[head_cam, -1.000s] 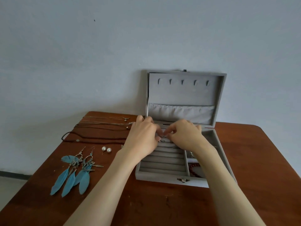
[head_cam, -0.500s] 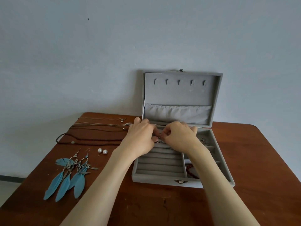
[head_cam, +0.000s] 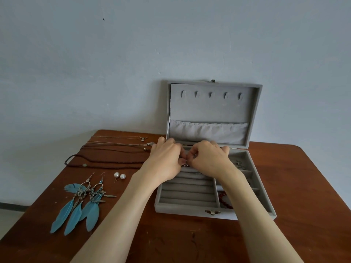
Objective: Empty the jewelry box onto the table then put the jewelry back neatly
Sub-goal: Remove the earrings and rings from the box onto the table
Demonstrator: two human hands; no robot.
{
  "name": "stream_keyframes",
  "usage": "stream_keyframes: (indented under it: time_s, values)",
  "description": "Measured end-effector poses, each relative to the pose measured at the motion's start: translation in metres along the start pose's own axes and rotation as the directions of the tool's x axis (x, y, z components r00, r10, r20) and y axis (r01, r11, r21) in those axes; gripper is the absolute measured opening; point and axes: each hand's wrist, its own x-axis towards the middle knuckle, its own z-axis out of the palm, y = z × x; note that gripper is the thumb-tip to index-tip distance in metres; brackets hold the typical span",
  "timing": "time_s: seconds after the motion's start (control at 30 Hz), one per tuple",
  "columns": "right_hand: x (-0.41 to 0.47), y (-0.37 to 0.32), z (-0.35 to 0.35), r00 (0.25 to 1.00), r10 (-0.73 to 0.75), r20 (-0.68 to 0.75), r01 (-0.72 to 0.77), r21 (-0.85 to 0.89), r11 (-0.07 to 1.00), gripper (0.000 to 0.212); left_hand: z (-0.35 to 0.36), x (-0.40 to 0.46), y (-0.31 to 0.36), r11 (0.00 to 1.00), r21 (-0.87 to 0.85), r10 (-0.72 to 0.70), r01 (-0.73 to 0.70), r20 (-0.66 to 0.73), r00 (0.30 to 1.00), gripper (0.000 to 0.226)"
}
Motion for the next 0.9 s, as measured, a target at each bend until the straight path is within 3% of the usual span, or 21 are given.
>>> stream_keyframes:
  time_s: [0.33, 0.67, 0.83, 0.9]
  values:
    - [0.000, 0.001, 0.000, 0.999, -0.039, 0.036, 0.039, -0.001, 0.999, 0.017, -0.002, -0.001, -0.005, 1.000, -0.009, 0.024, -0.024, -0.013, 1.000, 0.015]
    - [-0.002, 0.001, -0.004, 0.996, -0.063, 0.056, 0.059, 0.077, 0.995, 0.010, -0.013, -0.004, -0.009, 0.997, -0.022, 0.069, -0.069, -0.013, 0.998, 0.012]
    - [-0.008, 0.002, -0.018, 0.994, -0.093, 0.064, 0.066, 0.344, 0.937, 0.013, -0.034, -0.018, -0.016, 0.985, -0.165, 0.039, -0.057, -0.108, 0.993, 0.012]
    - [-0.016, -0.007, -0.024, 0.986, -0.152, 0.069, 0.111, 0.412, 0.905, 0.013, -0.043, -0.033, -0.029, 0.971, -0.238, -0.001, -0.018, -0.082, 0.997, 0.011]
